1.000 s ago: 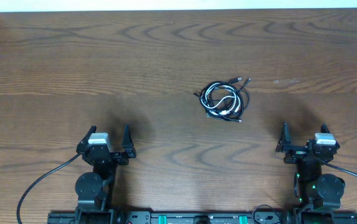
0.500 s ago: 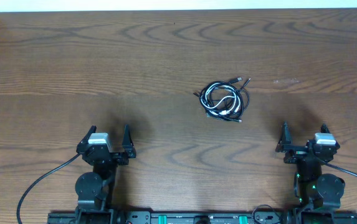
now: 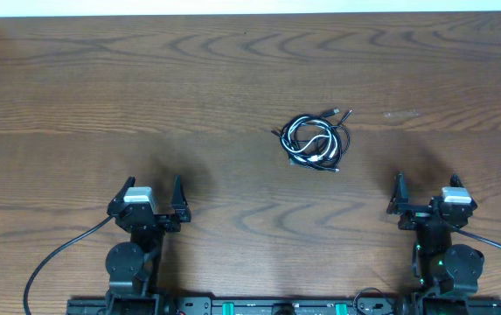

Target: Untangle cables

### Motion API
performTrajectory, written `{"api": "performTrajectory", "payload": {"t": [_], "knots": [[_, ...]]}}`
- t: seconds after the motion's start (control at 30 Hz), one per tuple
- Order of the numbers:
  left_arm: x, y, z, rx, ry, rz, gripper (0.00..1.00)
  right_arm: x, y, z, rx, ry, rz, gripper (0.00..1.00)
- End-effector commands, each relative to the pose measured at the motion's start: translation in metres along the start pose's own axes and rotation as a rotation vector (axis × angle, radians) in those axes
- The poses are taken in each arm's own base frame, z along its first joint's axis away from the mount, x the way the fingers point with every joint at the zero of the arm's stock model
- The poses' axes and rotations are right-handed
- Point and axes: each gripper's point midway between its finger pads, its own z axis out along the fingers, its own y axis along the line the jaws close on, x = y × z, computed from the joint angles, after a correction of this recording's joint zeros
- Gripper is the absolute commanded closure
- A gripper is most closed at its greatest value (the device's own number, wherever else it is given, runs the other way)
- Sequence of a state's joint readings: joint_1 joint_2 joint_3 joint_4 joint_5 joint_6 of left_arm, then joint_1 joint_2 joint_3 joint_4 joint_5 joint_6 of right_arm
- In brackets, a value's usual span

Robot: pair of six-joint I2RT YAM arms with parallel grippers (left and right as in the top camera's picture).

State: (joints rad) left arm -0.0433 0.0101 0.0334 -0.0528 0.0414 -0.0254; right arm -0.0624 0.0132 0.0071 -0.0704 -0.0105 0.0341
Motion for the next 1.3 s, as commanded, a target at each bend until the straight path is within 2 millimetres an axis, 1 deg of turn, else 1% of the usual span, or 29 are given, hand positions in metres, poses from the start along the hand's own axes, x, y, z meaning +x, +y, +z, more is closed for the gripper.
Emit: {"api": "performTrajectory", "payload": {"t": [0.0,0.2,0.3,0.5,0.57,0.67,0.9,1.1,1.2,1.27], "knots": [[0.017,0.005,0.002,-0.025,0.039,0.008,0.05,0.003,-0.002,0.0,0.01,0.011,0.01,0.01],[0.016,0.005,0.002,-0.025,0.037,0.009,0.05,0.003,-0.002,0.0,0.01,0.011,0.01,0.01],[0.008,0.008,0.002,-0.046,0.004,0.012,0.05,0.003,-0.002,0.0,0.01,0.011,0.01,0.01],[-0.007,0.006,0.002,-0.038,-0.059,0.008,0.05,0.003,-0.002,0.0,0.01,0.012,0.011,0.01],[-0.018,0.0,0.001,-0.006,-0.1,0.004,0.05,0.003,-0.002,0.0,0.01,0.011,0.011,0.01],[-0.041,-0.011,-0.003,0.057,-0.194,0.007,0.05,0.003,-0.002,0.0,0.01,0.011,0.01,0.01],[-0.085,-0.017,-0.016,0.086,-0.383,0.009,0.05,0.003,-0.002,0.0,0.01,0.012,0.011,0.01],[-0.112,-0.022,-0.028,0.109,-0.453,0.014,0.05,0.003,-0.002,0.0,0.01,0.011,0.01,0.01],[-0.133,-0.024,-0.037,0.113,-0.491,0.015,0.05,0.003,-0.002,0.0,0.01,0.011,0.01,0.01],[-0.143,-0.025,-0.04,0.113,-0.496,0.015,0.05,0.003,-0.002,0.0,0.01,0.012,0.01,0.01]]}}
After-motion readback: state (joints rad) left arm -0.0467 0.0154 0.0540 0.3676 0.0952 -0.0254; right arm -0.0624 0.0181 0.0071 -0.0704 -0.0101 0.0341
